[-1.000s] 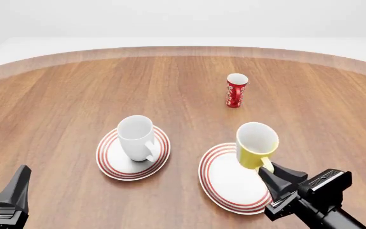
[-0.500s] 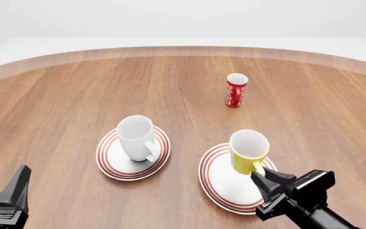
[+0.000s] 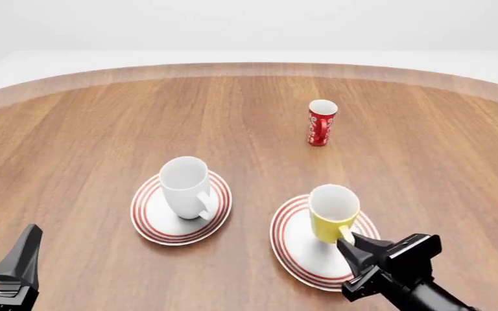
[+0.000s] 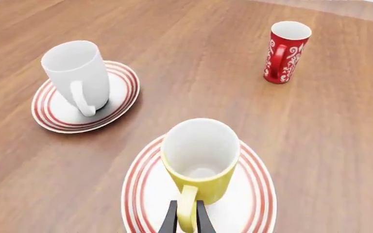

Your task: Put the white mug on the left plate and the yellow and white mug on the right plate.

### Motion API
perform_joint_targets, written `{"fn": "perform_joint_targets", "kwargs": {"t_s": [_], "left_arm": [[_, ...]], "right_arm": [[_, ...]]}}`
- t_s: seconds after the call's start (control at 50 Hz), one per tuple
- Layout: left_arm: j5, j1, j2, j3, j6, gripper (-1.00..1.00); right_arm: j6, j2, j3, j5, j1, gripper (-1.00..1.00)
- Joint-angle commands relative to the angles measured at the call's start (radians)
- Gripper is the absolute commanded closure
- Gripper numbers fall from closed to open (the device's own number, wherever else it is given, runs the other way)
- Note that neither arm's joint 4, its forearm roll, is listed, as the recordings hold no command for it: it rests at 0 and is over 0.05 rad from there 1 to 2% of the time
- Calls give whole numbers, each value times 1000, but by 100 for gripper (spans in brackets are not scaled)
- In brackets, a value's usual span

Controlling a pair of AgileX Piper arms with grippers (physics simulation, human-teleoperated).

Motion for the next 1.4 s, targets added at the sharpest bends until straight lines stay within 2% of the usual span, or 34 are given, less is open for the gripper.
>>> {"fn": "perform_joint_targets", "kwargs": {"t_s": [0.02, 0.5, 0.52, 0.7, 0.82, 0.92, 0.98, 1.12, 1.22, 1.28, 1.4], "left_arm": [[0, 0, 0, 0, 0, -100], [0, 0, 0, 0, 0, -100], [0, 0, 0, 0, 0, -100], [0, 0, 0, 0, 0, -100], [0, 0, 0, 0, 0, -100], [0, 0, 0, 0, 0, -100], [0, 0, 0, 0, 0, -100], [0, 0, 0, 0, 0, -100], [0, 0, 0, 0, 0, -100], [0, 0, 0, 0, 0, -100], [0, 0, 0, 0, 0, -100]], "right_arm": [[3, 91, 0, -72, 0, 100], [-2, 155, 0, -111, -3, 100], [-8, 153, 0, -108, -5, -100], [-2, 131, 0, -88, -10, -100], [2, 45, 0, -9, -15, -100], [5, -48, 0, 81, -18, -100], [5, -138, 0, 166, -20, -100], [5, -251, 0, 275, -22, -100], [-1, -383, 0, 401, -28, -100], [-4, -515, 0, 525, -33, -100], [-11, -632, 0, 627, -49, -100]]}}
